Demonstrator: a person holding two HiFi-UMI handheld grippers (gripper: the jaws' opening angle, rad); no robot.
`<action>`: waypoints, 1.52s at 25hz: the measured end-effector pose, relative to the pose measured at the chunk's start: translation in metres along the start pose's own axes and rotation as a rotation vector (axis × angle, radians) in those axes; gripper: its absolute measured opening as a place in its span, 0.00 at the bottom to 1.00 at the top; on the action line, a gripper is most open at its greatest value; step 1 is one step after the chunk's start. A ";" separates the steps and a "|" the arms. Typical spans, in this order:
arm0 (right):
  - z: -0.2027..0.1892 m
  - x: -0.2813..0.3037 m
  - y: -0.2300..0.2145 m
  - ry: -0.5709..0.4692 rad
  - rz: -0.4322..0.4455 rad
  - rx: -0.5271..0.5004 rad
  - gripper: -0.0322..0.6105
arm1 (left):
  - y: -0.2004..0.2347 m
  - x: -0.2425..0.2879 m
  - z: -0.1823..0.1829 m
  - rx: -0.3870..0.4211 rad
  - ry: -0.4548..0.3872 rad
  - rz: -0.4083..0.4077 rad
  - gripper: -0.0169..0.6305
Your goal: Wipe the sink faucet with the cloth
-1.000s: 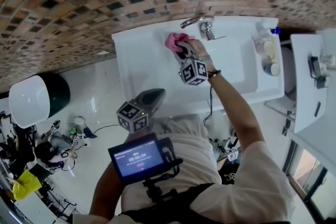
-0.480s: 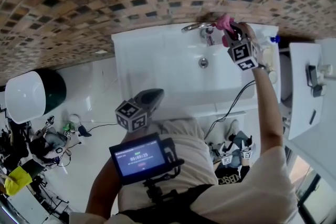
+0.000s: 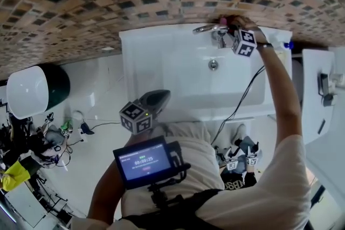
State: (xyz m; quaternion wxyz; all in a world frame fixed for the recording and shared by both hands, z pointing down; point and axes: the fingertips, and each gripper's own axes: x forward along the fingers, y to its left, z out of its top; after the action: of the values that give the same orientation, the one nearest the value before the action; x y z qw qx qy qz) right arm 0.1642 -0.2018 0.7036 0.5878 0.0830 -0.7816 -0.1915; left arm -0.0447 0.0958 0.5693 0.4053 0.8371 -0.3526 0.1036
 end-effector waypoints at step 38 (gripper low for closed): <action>0.130 -0.144 -0.056 -0.262 0.165 0.494 0.15 | -0.023 -0.005 0.003 0.024 -0.053 -0.074 0.03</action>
State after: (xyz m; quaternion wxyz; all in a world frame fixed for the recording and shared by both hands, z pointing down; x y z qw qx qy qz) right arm 0.0776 -0.1757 0.5224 0.4575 0.1341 -0.8780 0.0441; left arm -0.0330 0.1055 0.5513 0.3895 0.8567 -0.3308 0.0705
